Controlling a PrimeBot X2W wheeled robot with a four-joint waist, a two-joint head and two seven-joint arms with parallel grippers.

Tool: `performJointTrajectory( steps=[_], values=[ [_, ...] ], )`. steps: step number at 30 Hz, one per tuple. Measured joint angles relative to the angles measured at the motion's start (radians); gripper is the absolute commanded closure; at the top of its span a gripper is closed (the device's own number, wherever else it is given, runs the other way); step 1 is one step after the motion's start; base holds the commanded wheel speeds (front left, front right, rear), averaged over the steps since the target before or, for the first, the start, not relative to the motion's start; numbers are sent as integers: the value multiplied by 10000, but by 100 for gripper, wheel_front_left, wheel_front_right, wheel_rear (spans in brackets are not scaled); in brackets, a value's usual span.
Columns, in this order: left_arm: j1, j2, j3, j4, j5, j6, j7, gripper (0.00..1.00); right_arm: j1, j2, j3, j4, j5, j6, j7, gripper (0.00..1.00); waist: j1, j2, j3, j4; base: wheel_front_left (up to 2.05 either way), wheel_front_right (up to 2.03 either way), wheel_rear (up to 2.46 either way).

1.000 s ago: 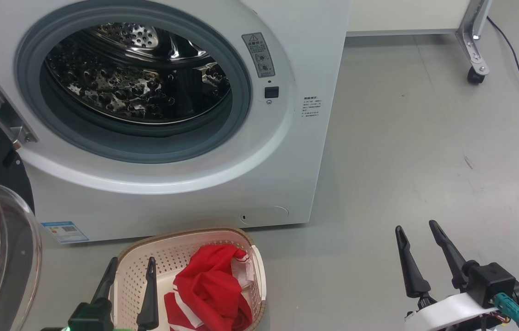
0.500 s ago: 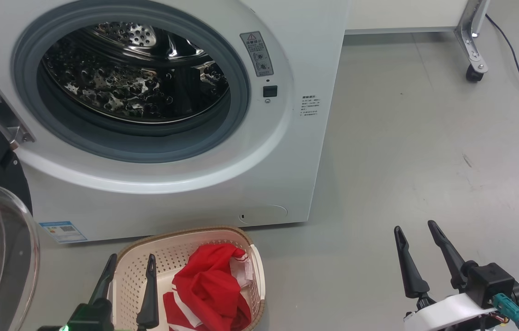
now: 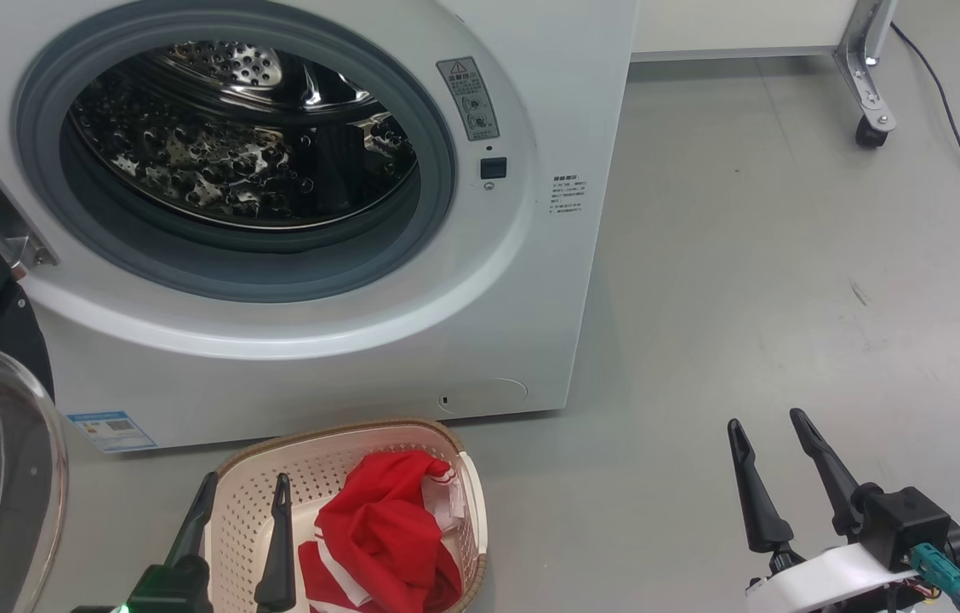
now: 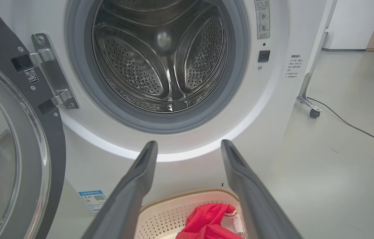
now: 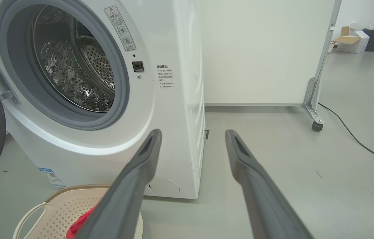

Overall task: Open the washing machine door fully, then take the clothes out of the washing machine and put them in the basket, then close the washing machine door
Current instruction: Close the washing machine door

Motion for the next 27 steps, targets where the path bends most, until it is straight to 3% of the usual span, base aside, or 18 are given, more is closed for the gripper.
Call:
performJointTrajectory(
  steps=[13, 27],
  values=[
    [126, 0, -46, -305, 61, 8, 161, 0, 0, 4, 2, -4, 4, 0, 0, 0, 0, 0, 68, 1, -58, 58, 0],
    [128, 69, -173, -508, 215, 35, 293, 0, -1, 4, 123, 42, 21, -2, 0, 0, 0, 0, 71, -88, -110, 110, 0]
  ],
)
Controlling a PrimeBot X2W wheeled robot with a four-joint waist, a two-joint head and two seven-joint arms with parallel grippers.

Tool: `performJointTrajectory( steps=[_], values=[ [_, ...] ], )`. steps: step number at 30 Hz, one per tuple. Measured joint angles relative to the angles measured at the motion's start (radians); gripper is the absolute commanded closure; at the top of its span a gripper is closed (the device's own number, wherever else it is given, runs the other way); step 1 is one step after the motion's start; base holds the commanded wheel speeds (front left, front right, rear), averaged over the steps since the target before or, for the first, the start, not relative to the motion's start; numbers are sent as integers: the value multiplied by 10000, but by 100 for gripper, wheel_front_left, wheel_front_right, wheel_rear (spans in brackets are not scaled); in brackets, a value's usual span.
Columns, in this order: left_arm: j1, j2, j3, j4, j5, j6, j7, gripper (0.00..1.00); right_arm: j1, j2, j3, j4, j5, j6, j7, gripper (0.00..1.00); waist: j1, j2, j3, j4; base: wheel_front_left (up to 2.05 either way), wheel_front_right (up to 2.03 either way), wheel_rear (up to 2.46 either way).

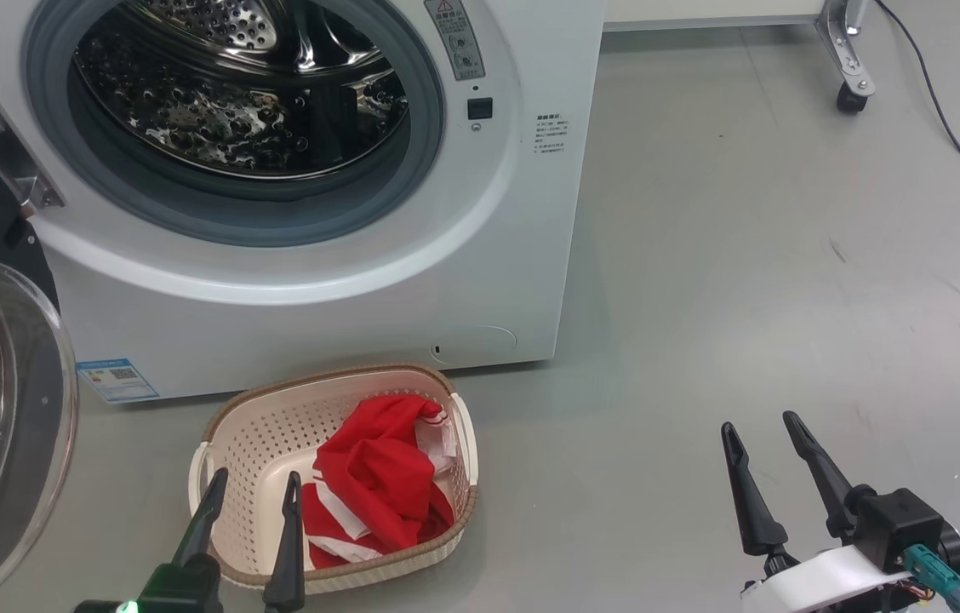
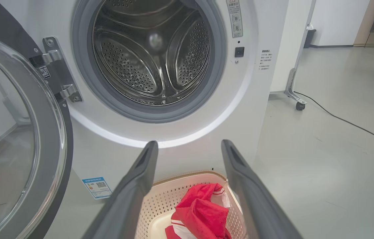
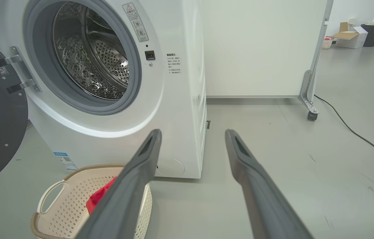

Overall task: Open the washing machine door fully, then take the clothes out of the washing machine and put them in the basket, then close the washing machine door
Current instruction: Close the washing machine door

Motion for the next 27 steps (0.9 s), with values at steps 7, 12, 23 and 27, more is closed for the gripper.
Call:
performJointTrajectory(
  steps=[7, 12, 23, 27],
  values=[
    [2, 0, -58, -82, 2, 0, 13, 0, 1, 0, -10, 23, 0, -2, 0, 0, 0, 0, -4, -18, -105, 105, 0],
    [4, -2, -56, -136, 2, 0, 13, 0, 1, 0, -33, 25, 0, -88, 0, 0, 0, 0, -51, -18, -78, 78, 0],
    [18, 0, -54, -247, 2, 0, 13, 0, 7, 0, -35, 23, 0, -155, 0, 0, 0, 0, -95, -42, -44, 44, 0],
    [34, 0, -52, -272, 2, 0, 13, 0, 8, 2, -36, 23, 0, -159, 0, 0, 0, 0, -93, -44, -17, 17, 0]
  ],
)
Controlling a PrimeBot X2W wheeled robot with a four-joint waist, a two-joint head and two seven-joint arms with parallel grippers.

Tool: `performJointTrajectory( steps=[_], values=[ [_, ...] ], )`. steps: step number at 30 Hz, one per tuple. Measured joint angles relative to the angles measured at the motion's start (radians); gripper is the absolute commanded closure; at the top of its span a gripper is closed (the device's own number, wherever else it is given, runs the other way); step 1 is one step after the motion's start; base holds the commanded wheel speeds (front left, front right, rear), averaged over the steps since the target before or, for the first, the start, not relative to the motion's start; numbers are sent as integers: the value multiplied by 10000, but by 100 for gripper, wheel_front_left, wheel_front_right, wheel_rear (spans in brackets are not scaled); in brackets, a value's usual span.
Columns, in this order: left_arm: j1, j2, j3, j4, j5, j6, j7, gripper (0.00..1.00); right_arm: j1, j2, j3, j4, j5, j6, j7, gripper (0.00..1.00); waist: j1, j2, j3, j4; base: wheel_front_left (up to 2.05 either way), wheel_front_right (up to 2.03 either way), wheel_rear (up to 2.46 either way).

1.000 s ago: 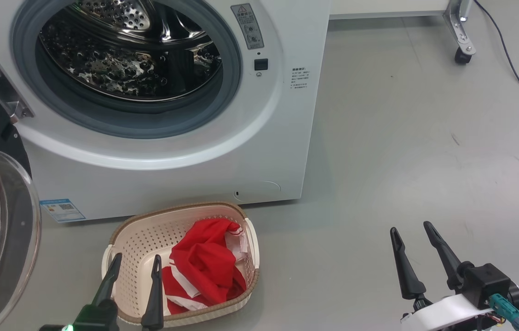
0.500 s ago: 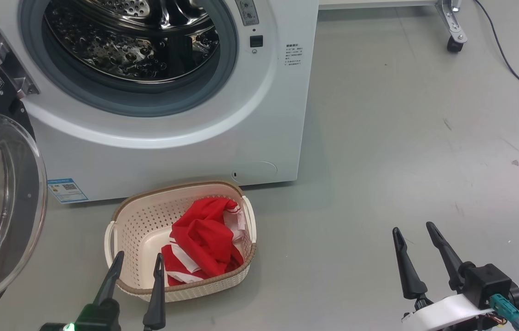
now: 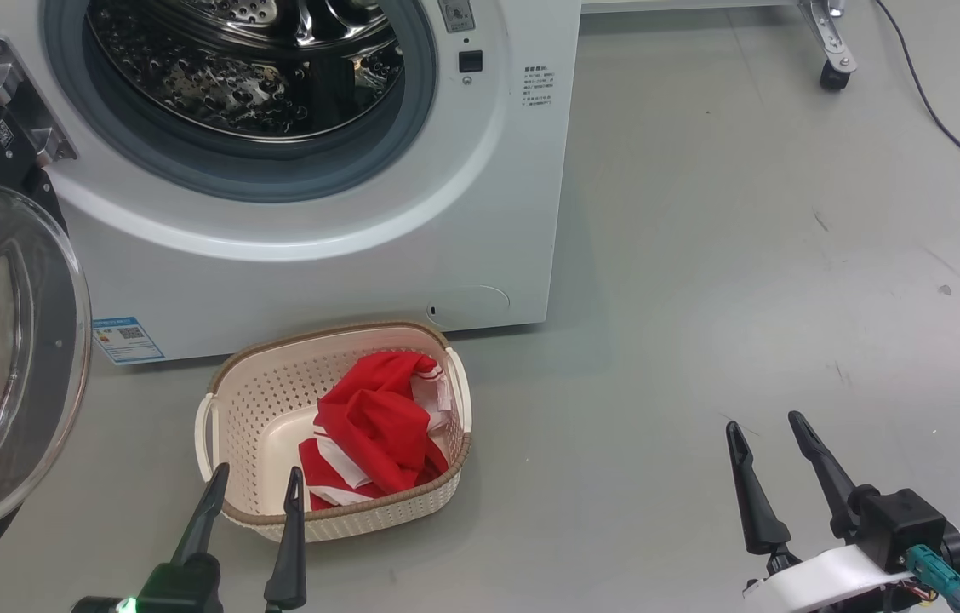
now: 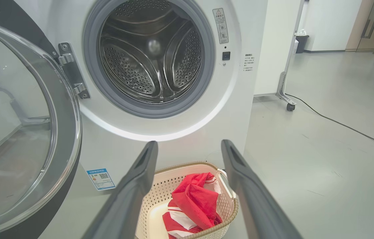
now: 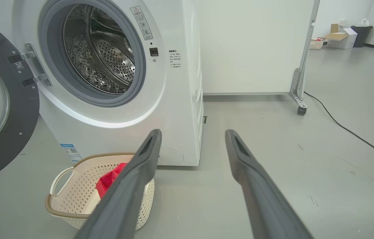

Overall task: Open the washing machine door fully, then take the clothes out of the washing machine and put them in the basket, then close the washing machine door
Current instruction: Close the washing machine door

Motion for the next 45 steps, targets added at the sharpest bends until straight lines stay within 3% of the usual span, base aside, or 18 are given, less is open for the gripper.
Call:
performJointTrajectory(
  steps=[25, 34, 45],
  values=[
    [0, -2, -105, -52, 13, 2, 0, 0, 72, 0, -169, -13, 0, -8, 0, 0, 0, 0, -58, 262, 0, 0, 0],
    [-14, -6, -153, -36, 13, 6, -4, 0, 216, 0, -301, -44, -17, -6, 0, 0, 0, 0, -72, 958, 0, 0, 0],
    [-13, -6, -125, 50, 13, 48, -33, 0, 255, 2, -201, -52, -119, 4, 0, 0, 0, 0, -162, 2296, 0, 0, 0]
  ],
)
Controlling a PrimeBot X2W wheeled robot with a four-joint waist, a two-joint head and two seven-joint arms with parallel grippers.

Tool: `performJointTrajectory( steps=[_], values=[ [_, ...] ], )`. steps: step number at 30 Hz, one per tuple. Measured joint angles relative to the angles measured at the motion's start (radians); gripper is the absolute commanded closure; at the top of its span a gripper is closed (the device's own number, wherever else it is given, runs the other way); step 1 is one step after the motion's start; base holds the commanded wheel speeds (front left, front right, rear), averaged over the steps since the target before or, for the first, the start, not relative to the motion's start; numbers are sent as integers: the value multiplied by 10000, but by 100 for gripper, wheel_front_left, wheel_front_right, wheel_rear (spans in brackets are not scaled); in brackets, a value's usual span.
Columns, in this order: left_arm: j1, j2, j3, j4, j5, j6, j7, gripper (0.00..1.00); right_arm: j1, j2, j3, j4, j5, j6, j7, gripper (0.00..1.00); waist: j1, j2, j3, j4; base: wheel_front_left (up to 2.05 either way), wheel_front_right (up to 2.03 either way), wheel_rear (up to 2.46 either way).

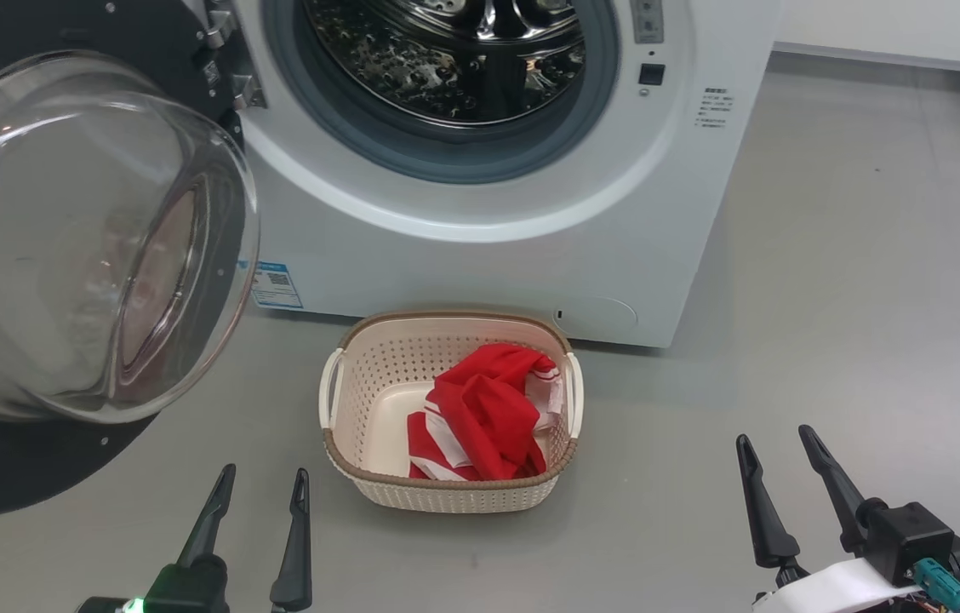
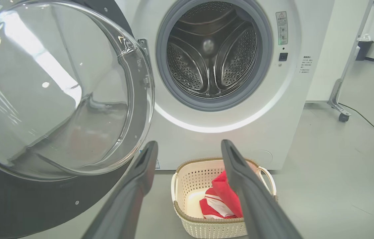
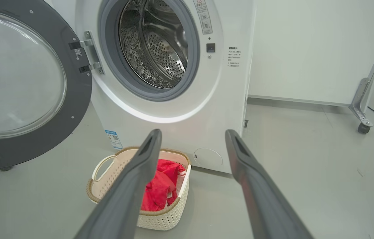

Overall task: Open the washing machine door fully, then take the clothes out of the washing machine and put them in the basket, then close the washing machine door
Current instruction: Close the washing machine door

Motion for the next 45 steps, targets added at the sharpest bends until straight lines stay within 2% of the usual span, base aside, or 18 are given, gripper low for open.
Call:
performJointTrajectory(
  steps=[10, 17, 33, 34, 35, 36, 37, 38, 45],
  values=[
    [1, -2, 13, 52, 0, 44, -33, 0, 170, 2, 130, 4, -73, 6, 0, 0, 0, 0, -103, 1297, 0, 0, 0],
    [17, -4, 146, 31, -10, 61, -44, 0, 173, 0, 341, 4, -88, 10, 0, 0, 0, 0, -165, 1946, 0, 0, 0],
    [66, -6, 232, -48, -17, 82, -119, 0, 169, 2, 454, 58, -90, 86, 0, 0, 0, 0, -122, 2134, 0, 0, 0],
    [73, -6, 232, -54, -17, 82, -119, 44, 169, 2, 456, 58, -90, 86, 0, 0, 0, 0, -111, 2133, 0, 0, 0],
    [78, -6, 232, -54, -25, 82, -119, 64, 167, 2, 458, 58, -90, 86, 0, 0, 0, 0, -99, 2130, 0, 0, 0],
    [80, -8, 230, -56, -52, 82, -119, 91, 166, 2, 462, 58, -92, 86, 0, 0, 0, 0, -85, 2126, 0, 0, 0],
    [81, -8, 230, -54, -94, 82, -119, 91, 163, 2, 468, 58, -92, 86, 0, 0, 0, 0, -71, 2120, 0, 0, 0],
    [84, -8, 228, -54, -113, 82, -119, 100, 160, 2, 472, 58, -92, 88, 0, 0, 0, 0, -57, 2114, 0, 0, 0],
    [85, -13, 113, -109, -410, 82, -130, 100, 146, 2, 464, 58, -104, 94, 0, 0, 0, 0, 22, 2077, 0, 0, 0]
  ],
)
